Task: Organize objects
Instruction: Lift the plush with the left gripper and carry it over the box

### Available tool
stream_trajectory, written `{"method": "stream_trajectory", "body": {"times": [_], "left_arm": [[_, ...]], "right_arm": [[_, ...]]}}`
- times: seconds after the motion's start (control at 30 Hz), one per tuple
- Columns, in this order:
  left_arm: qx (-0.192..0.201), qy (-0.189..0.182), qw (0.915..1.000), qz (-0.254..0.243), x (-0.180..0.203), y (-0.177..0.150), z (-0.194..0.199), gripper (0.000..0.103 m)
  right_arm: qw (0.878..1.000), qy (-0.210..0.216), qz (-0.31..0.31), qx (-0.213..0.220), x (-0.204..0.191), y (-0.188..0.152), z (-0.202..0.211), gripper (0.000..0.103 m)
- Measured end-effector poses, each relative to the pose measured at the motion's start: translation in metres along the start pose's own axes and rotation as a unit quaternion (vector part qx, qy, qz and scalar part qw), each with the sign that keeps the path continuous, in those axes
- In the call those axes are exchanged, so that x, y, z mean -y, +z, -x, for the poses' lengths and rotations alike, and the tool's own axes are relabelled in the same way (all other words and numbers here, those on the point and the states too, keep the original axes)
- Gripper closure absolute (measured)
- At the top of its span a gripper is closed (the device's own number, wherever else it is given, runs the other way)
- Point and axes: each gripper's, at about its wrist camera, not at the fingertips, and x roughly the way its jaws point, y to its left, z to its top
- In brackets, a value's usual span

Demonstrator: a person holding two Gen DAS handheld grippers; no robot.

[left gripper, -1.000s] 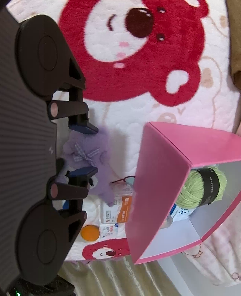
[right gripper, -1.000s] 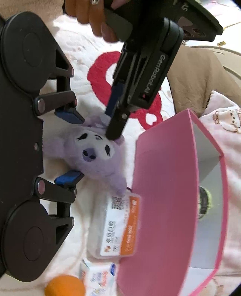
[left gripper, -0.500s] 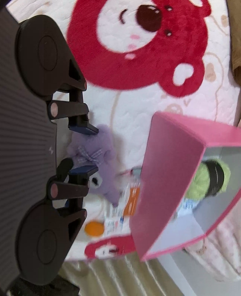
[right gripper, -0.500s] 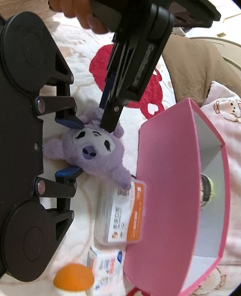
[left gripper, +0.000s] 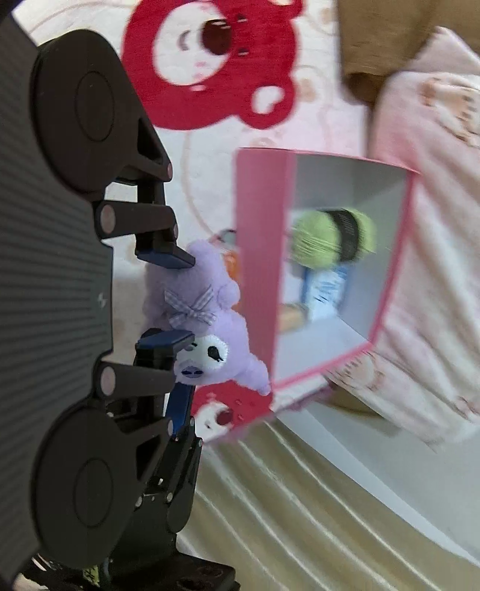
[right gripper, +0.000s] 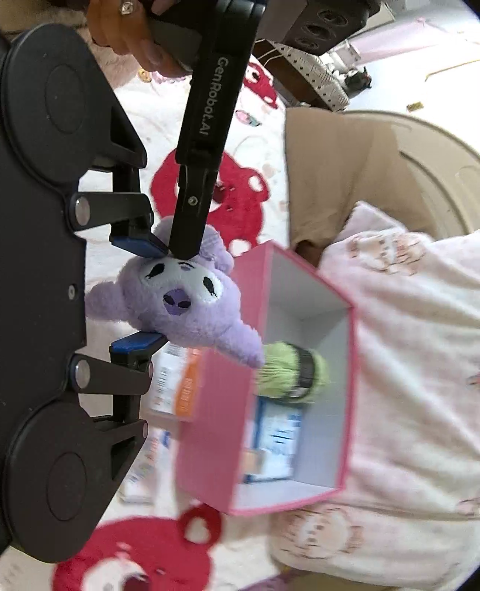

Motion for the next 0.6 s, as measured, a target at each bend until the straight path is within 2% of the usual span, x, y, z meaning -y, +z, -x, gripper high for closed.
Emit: {"method": "stream_trajectory", "body": {"times": [0.17,0.33,0.5,0.6], "left_arm": [[0.018,0.0,0.9998,-0.01,0.021,0.032,0.022,0.069],[0.019,0.004,0.9998,-0.002,0.024,0.072,0.025,0.069],[0.016,0.009,0.9998,0.007,0.019,0.101,0.001,0.069],[0.006,0.015,0.9996,0.025,0.012,0.112,-0.024,0.069]], "right_arm": [[0.999,-0.002,0.025,0.026,0.003,0.036,0.024,0.054],[0.999,0.002,0.032,0.033,0.015,0.072,0.029,0.054],[1.0,0.002,0.019,0.018,0.041,0.102,0.01,0.054],[1.0,0.004,-0.003,0.005,0.061,0.108,-0.011,0.055]]}}
